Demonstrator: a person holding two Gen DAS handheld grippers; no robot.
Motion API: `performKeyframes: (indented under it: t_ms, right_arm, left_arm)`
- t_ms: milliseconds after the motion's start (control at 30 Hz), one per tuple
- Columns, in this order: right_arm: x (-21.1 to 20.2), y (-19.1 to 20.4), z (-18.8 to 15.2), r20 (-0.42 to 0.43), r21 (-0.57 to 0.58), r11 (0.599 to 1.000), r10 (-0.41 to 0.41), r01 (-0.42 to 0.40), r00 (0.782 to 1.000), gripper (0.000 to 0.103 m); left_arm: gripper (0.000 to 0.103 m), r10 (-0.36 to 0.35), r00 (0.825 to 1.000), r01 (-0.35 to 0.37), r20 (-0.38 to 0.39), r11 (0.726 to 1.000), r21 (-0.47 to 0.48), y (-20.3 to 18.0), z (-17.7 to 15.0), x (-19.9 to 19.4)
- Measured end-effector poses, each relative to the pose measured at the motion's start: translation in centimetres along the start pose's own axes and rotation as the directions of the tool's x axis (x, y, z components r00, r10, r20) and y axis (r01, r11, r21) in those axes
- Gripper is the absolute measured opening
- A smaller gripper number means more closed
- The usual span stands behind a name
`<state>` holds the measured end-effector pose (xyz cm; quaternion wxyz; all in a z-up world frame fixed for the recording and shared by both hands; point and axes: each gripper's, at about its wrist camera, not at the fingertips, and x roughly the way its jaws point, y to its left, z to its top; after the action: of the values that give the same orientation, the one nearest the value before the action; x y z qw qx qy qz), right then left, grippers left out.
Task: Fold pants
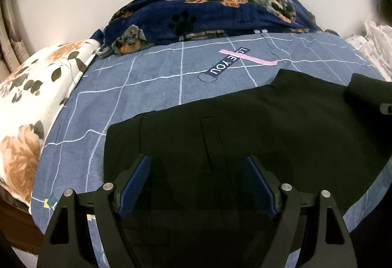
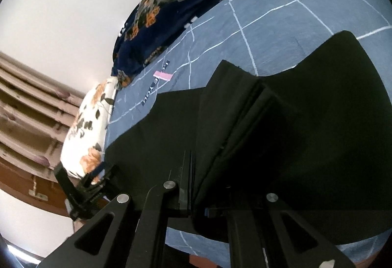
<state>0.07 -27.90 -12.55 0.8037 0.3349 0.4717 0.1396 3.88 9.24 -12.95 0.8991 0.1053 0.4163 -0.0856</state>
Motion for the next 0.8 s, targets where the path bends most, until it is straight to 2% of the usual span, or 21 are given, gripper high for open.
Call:
performKeyframes:
  t_ms: [267,467,533,600,667,800]
  right_arm:
    - [0.4,0.8,-0.4,-0.010,-0.053,0.998,-0.040,0.039,0.999,0.011]
    - [0.7,1.5,-0.7,-0.021,-0.079,0.996,-0.035,0.034,0.999,0.015]
    - [0.8,1.5,-0.7,-0.033,-0.069,0.998,-0.006,0.004,0.999,0.025]
    - [0.8,1.5,-0.8,-0.040,-0.055,0.998,0.034,-0.036,0.999,0.045]
    - [1.1,1.8,-1.0,-0.056,-0.054,0.996,0.064,-0.067,0.996,0.056]
    - [1.4,2.0,-1.2,-0.072,-0.042,0.993,0.107,-0.110,0.992,0.069]
  left_arm:
    - [0.084,-0.002,1.000,0.002,-0.009,1.000,-0.002,0.0,-0.1,0.2]
    - [0.084,-0.003,1.000,0.003,-0.011,1.000,-0.001,0.0,0.0,0.2]
    - [0.084,-0.002,1.000,0.002,-0.013,1.000,-0.002,0.0,0.0,0.2]
    - [0.084,-0.002,1.000,0.002,-0.016,1.000,-0.002,0.0,0.0,0.3]
    - [0.084,0.000,1.000,0.000,-0.018,1.000,-0.002,0.0,0.0,0.3]
    - [0.084,-0.001,1.000,0.001,-0.019,1.000,-0.001,0.0,0.1,0.3]
